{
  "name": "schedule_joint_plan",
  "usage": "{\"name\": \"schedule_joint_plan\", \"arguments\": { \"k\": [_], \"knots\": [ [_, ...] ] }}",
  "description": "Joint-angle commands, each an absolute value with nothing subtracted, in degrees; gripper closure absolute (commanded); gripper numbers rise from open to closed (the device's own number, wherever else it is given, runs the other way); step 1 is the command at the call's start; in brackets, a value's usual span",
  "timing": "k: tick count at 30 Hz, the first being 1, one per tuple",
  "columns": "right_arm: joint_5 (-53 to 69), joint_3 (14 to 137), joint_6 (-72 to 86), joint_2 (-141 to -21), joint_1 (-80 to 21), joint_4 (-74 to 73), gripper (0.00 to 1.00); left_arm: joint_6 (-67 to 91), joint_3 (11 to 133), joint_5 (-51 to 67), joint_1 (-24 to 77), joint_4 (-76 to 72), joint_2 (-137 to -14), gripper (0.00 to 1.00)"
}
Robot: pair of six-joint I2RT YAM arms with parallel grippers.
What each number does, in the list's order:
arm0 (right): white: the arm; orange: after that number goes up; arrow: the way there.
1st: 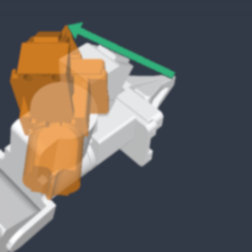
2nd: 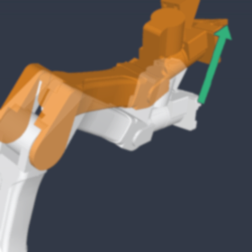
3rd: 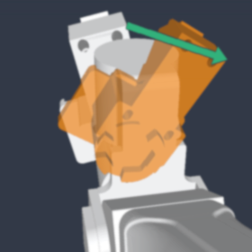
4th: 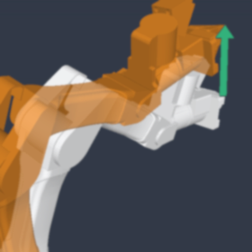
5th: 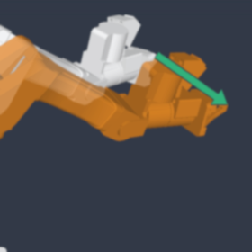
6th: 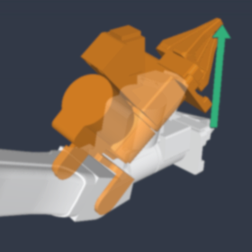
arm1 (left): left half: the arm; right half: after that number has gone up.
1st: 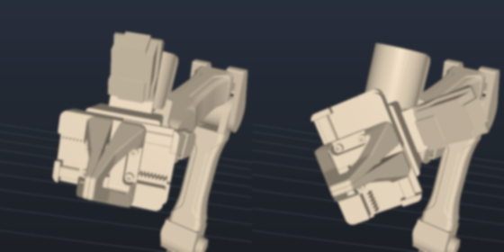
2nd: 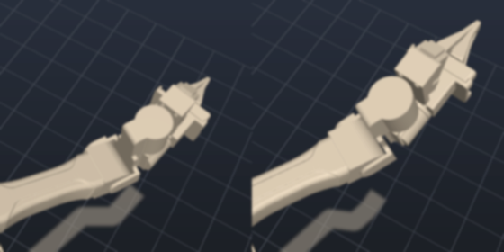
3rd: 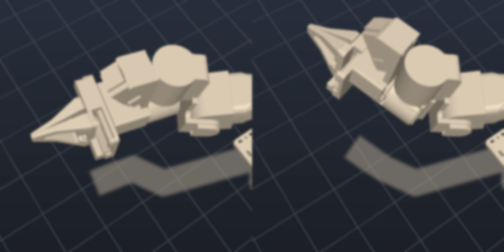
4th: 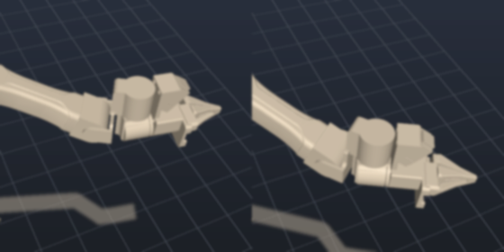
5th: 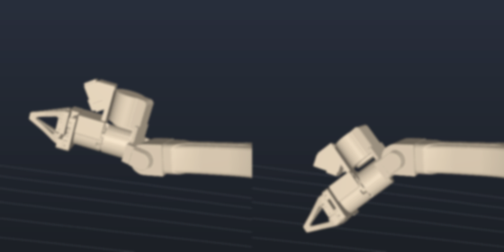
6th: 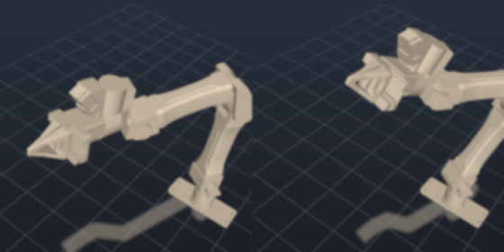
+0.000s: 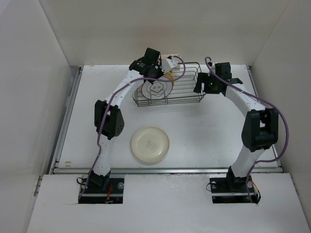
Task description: Unload the plates from the dish rack
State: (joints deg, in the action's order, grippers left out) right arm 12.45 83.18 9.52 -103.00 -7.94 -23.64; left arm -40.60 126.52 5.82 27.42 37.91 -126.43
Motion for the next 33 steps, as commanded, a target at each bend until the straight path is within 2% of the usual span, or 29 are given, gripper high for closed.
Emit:
{"name": "schedule_joint_plan", "arguments": {
  "k": [1, 9, 25, 33],
  "knots": [
    [15.2, 82.8, 9.5, -103.7, -8.3, -23.7, 0.16, -40.3, 128.6, 2.3, 27.6, 38.4, -126.7, 1.00],
    [16.3, 83.3, 9.5, -103.7, -8.3, -23.2, 0.16, -39.8, 137.5, 6.9, 27.1, 44.6, -124.1, 1.00],
    [14.1, 83.8, 11.6, -102.0, -8.3, -22.7, 0.16, -26.3, 137.5, 9.9, 24.2, 39.0, -114.8, 1.00],
    [10.2, 86.2, 15.3, -102.0, -8.3, -23.2, 0.16, -18.0, 139.6, 12.8, 19.9, 43.6, -111.2, 1.00]
  ]
}}
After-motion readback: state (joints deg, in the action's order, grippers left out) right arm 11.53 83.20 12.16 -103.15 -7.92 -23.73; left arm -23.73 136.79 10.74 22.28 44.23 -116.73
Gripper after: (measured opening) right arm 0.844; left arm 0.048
